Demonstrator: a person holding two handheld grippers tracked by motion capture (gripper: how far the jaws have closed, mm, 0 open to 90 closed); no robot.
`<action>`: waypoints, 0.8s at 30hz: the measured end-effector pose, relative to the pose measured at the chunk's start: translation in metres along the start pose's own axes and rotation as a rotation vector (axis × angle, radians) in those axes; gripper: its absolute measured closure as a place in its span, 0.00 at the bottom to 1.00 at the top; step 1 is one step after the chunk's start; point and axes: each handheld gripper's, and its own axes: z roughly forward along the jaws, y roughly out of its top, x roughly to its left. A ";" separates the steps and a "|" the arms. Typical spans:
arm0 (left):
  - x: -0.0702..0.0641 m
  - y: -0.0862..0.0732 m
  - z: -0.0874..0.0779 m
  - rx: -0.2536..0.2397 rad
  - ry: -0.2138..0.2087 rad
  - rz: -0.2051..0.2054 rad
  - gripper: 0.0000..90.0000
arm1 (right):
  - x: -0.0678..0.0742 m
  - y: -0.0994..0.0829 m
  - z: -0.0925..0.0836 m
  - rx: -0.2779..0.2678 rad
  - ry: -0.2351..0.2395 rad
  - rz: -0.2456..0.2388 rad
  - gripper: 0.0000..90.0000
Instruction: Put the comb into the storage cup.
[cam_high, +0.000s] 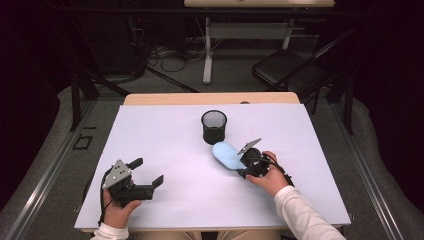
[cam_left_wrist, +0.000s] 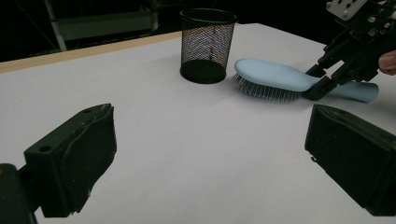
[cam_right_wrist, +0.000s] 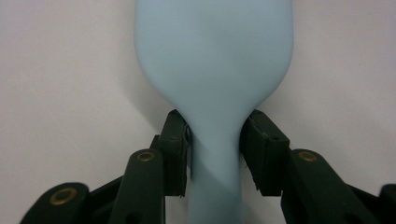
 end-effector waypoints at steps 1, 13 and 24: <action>0.000 0.000 0.000 0.000 0.000 0.000 0.02 | 0.000 0.000 0.000 0.000 0.001 -0.009 0.70; 0.000 0.000 0.000 0.001 0.001 0.001 0.03 | 0.001 0.000 -0.001 0.003 -0.009 -0.031 0.73; 0.000 0.000 0.000 0.001 0.004 0.001 0.02 | 0.001 -0.001 -0.002 0.003 -0.011 -0.038 0.75</action>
